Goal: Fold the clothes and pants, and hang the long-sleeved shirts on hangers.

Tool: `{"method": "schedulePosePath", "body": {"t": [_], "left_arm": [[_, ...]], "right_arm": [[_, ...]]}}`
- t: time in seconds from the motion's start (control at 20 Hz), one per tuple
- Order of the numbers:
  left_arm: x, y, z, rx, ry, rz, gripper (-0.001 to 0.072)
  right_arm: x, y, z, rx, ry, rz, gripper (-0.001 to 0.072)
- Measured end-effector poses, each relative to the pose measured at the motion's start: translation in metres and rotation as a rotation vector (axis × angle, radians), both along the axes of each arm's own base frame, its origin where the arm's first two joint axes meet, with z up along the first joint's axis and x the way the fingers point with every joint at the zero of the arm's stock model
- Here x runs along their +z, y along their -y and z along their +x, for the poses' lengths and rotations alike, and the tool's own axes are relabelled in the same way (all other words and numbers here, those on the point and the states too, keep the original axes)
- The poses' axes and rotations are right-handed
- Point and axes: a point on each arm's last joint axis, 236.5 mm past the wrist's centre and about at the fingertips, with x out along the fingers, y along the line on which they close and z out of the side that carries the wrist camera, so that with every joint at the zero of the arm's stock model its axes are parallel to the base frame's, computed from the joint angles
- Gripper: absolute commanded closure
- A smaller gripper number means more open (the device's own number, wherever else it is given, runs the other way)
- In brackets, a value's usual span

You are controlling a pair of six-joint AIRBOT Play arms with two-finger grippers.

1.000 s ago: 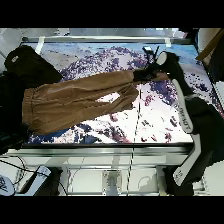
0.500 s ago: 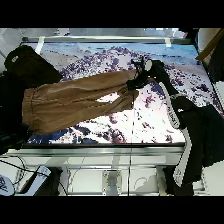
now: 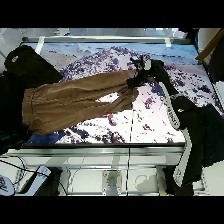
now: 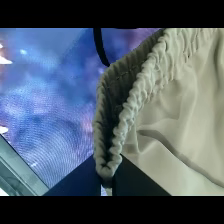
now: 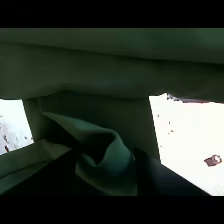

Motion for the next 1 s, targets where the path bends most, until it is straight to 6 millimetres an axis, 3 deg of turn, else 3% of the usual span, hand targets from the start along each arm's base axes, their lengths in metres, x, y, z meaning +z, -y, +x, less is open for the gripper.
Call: {"method": "schedulePosePath", "body": {"t": [0.1, 0.25, 0.5, 0.65, 0.8, 0.95, 1.0], "left_arm": [[0.0, 0.0, 0.0, 0.0, 0.0, 0.0, 0.0683], [0.0, 0.0, 0.0, 0.0, 0.0, 0.001, 0.0683], [0.0, 0.0, 0.0, 0.0, 0.0, 0.001, 0.0683], [0.0, 0.0, 0.0, -0.003, 0.0, 0.002, 0.0683], [0.0, 0.002, 0.0, -0.006, -0.001, -0.004, 0.0683], [0.001, 0.001, 0.001, -0.002, 0.004, -0.002, 0.0683], [0.0, 0.004, 0.0, -0.009, 0.0, -0.013, 0.0683]], "right_arm": [[0.001, 0.0, 0.004, -0.004, 0.018, 0.001, 0.0415], [0.002, 0.0, 0.01, -0.007, 0.042, 0.002, 0.0698], [0.0, 0.013, 0.003, 0.013, 0.014, -0.036, 0.0698], [0.003, 0.05, -0.012, 0.009, -0.059, -0.109, 0.0699], [0.032, 0.097, -0.023, -0.054, -0.085, -0.16, 0.0699], [0.091, 0.149, -0.037, -0.146, -0.052, -0.186, 0.0699], [0.109, 0.161, -0.051, -0.17, -0.068, -0.178, 0.0698]]}}
